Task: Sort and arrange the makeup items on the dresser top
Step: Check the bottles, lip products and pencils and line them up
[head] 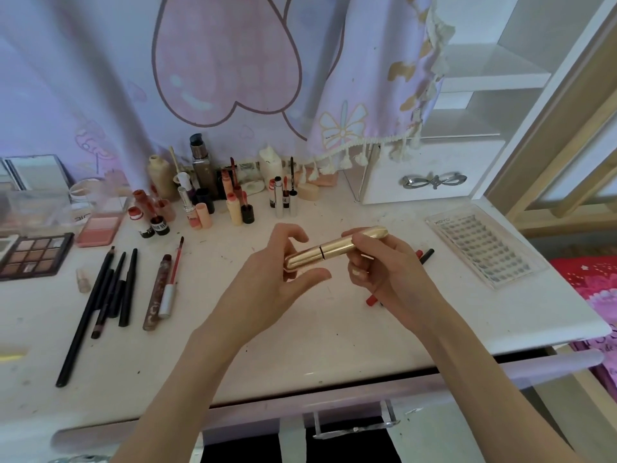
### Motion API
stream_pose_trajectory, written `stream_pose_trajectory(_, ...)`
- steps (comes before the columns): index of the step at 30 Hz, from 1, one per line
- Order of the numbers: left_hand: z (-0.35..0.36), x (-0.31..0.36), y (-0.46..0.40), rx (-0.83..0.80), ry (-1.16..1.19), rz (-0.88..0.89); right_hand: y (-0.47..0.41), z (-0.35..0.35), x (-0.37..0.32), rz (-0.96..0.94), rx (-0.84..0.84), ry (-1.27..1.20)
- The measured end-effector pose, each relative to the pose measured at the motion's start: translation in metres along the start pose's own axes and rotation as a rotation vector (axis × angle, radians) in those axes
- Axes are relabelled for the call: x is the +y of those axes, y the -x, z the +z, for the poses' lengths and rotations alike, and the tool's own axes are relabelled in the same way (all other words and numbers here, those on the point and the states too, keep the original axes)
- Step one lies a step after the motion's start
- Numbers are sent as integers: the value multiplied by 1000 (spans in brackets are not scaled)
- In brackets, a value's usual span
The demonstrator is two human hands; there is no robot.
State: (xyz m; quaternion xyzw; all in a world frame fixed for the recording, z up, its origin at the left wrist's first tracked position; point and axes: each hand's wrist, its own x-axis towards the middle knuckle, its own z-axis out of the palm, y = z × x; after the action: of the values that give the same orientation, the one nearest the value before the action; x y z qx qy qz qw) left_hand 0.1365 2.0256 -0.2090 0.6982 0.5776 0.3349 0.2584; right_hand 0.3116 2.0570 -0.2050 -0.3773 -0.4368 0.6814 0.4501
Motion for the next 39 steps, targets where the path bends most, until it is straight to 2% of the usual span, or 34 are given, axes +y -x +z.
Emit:
stream_pose_trajectory(3,0,-2,3,57,34,54,-2,1,2,29,-19,-42)
stream_pose_trajectory(5,-2,-2,3,74,52,22,-1,-1,1,48,-61,-72)
stream_pose_trajectory(10,-4,-11,0,39,22,-58,-1,-4,4,53,-122,-56)
stream_pose_trajectory(13,-4,-14,5,-3,31,16,-1,-4,4,68,-108,-51)
stream_pose_trajectory(17,-9,-13,8,61,73,65,-3,-3,6,94,-68,55)
stream_pose_trajectory(23,-15,-13,2,180,83,-97,-4,-7,11,20,-129,281)
stream_pose_trajectory(27,-21,-23,5,47,182,8,-5,-9,9,39,-89,293)
stream_pose_trajectory(30,-22,-24,8,83,193,84,-5,-8,7,67,-108,313)
stream_pose_trajectory(39,-21,-21,5,280,168,-120,-3,-6,8,25,-161,353)
